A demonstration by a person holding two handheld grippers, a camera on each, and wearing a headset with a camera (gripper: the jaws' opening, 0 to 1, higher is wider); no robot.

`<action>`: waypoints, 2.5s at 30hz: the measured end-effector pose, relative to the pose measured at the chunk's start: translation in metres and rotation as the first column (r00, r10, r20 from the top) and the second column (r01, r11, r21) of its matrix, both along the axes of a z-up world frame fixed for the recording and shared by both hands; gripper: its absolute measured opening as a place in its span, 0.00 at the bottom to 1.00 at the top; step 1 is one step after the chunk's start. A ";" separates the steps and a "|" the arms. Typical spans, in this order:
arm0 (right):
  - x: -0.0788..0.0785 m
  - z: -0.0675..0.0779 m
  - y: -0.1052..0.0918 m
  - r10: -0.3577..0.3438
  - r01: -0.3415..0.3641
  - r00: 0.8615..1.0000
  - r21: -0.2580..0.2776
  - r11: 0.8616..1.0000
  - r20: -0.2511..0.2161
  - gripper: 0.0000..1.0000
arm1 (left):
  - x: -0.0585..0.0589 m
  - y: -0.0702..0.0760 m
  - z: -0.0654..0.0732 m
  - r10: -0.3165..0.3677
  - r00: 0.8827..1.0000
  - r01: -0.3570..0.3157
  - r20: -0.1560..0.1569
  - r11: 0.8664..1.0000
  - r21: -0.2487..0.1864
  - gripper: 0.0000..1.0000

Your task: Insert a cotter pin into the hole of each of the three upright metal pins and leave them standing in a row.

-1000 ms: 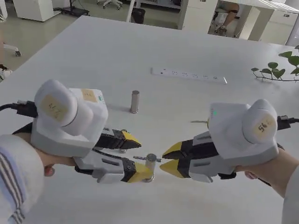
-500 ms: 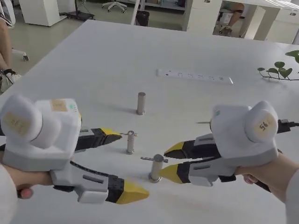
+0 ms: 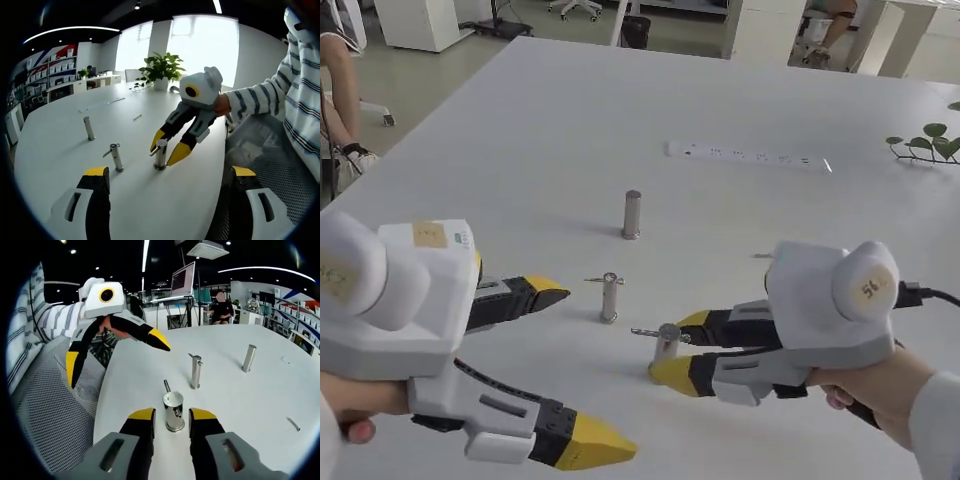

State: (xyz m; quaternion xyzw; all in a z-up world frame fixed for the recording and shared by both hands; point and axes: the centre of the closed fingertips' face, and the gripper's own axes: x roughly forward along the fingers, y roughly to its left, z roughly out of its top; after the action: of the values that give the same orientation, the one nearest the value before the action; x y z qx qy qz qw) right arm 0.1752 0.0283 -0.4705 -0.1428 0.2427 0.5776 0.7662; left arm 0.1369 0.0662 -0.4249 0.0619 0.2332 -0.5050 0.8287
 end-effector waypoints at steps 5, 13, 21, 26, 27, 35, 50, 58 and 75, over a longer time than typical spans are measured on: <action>0.002 -0.009 0.005 -0.003 0.004 1.000 0.010 1.000 -0.015 0.21 | -0.002 0.006 -0.002 0.010 1.000 -0.010 -0.001 1.000 0.015 0.99; 0.005 -0.012 0.008 -0.017 0.018 1.000 0.037 0.999 -0.023 0.12 | -0.003 0.009 -0.002 0.017 1.000 -0.017 -0.006 0.999 0.028 0.99; 0.003 -0.010 0.009 0.046 -0.047 0.998 0.012 0.999 0.051 0.09 | 0.000 0.011 -0.003 0.046 0.999 -0.046 -0.013 0.999 0.015 0.99; 0.004 -0.010 0.009 0.071 -0.070 0.995 -0.018 0.997 0.076 0.09 | 0.002 0.012 0.000 0.062 0.998 -0.062 -0.012 0.998 -0.005 0.99; 0.005 -0.010 0.008 0.069 -0.067 0.995 -0.019 0.998 0.074 0.09 | 0.002 0.013 0.000 0.063 0.998 -0.063 -0.010 0.998 -0.002 0.99; 0.022 0.002 0.005 0.036 -0.038 0.996 0.023 0.999 0.077 0.09 | 0.007 0.019 -0.001 0.095 0.995 -0.096 -0.028 0.995 -0.027 0.98; 0.058 -0.001 -0.013 0.007 -0.008 0.998 0.022 1.000 0.056 0.08 | 0.016 0.031 0.000 0.154 0.988 -0.155 -0.027 0.988 -0.025 0.98; 0.061 -0.004 -0.012 0.024 -0.024 0.999 0.021 0.999 0.040 0.08 | 0.017 0.033 -0.005 0.170 0.984 -0.171 -0.045 0.985 -0.024 0.98; 0.056 -0.006 -0.011 0.035 -0.036 0.999 0.026 0.999 0.038 0.09 | 0.014 0.028 -0.009 0.167 0.984 -0.168 -0.060 0.985 -0.021 0.98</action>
State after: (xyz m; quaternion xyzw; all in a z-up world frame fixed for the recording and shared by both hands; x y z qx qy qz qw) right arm 0.2313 0.0175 -0.4764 -0.1478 0.2182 0.5916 0.7619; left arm 0.1508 0.0945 -0.4335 0.0169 0.2550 -0.4379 0.8619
